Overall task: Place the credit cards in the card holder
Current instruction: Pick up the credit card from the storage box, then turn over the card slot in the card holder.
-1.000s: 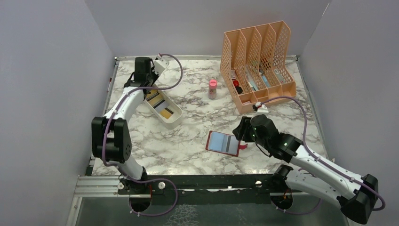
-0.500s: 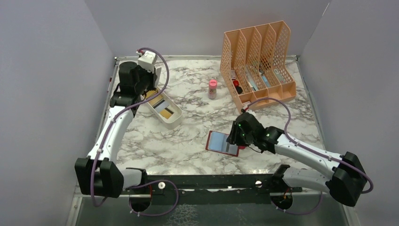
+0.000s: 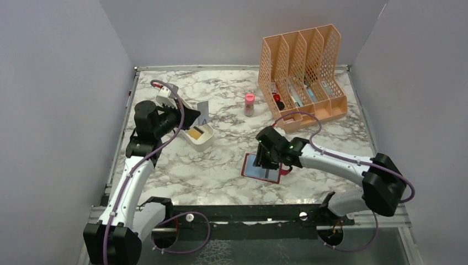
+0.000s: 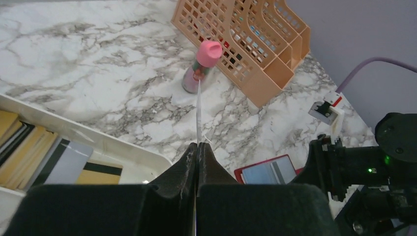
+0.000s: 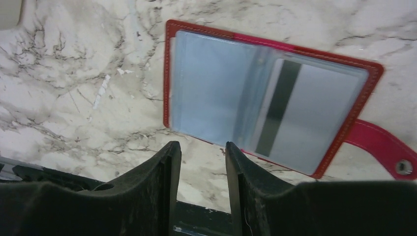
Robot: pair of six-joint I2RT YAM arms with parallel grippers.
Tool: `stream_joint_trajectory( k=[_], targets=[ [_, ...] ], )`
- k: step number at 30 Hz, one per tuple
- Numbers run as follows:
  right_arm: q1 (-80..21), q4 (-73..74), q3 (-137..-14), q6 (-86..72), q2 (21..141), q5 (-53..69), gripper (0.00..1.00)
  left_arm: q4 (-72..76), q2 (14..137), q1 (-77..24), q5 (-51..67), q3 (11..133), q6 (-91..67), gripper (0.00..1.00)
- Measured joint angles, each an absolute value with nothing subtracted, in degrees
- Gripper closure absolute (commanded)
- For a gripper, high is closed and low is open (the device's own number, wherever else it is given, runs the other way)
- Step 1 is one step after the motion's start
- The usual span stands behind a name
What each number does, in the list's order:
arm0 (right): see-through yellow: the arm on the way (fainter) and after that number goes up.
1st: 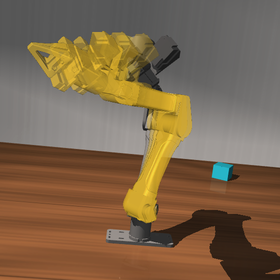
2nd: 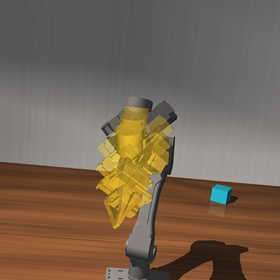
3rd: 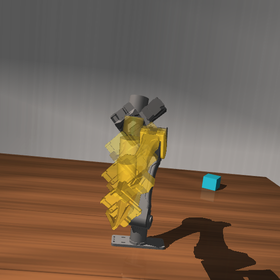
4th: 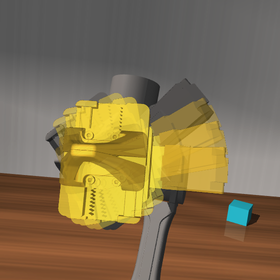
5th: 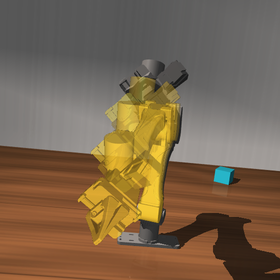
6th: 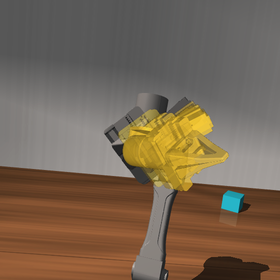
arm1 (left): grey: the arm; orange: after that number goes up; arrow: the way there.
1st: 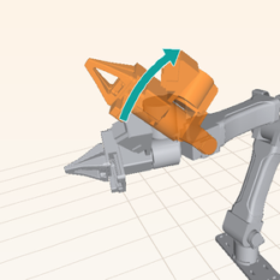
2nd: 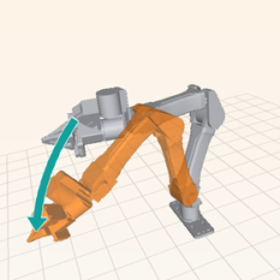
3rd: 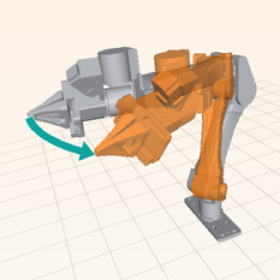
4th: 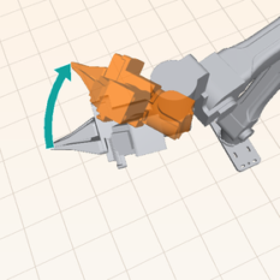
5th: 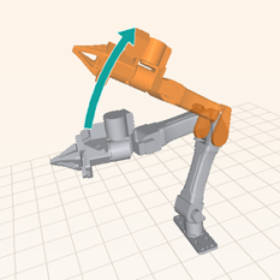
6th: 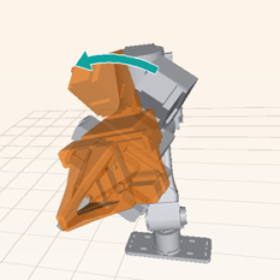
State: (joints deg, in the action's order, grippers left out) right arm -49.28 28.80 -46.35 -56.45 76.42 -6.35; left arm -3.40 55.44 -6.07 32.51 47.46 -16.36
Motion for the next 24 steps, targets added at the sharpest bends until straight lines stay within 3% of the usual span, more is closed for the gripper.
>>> stream_joint_trajectory(
  k=[8, 14, 24],
  targets=[
    [-56.38, 36.40, -59.70, -61.69, 91.00, -12.40, 0.53, -3.20, 49.23, -6.07, 32.23, 38.35, -17.45, 1.00],
    [-56.84, 39.35, -62.67, -62.98, 98.43, -14.61, 0.54, -5.32, 47.24, -7.51, 29.30, 37.30, -13.80, 1.00],
    [-57.06, 41.23, -65.36, -63.07, 102.10, -16.43, 0.82, -8.67, 47.24, -11.09, 26.57, 37.30, -9.80, 1.00]
  ],
)
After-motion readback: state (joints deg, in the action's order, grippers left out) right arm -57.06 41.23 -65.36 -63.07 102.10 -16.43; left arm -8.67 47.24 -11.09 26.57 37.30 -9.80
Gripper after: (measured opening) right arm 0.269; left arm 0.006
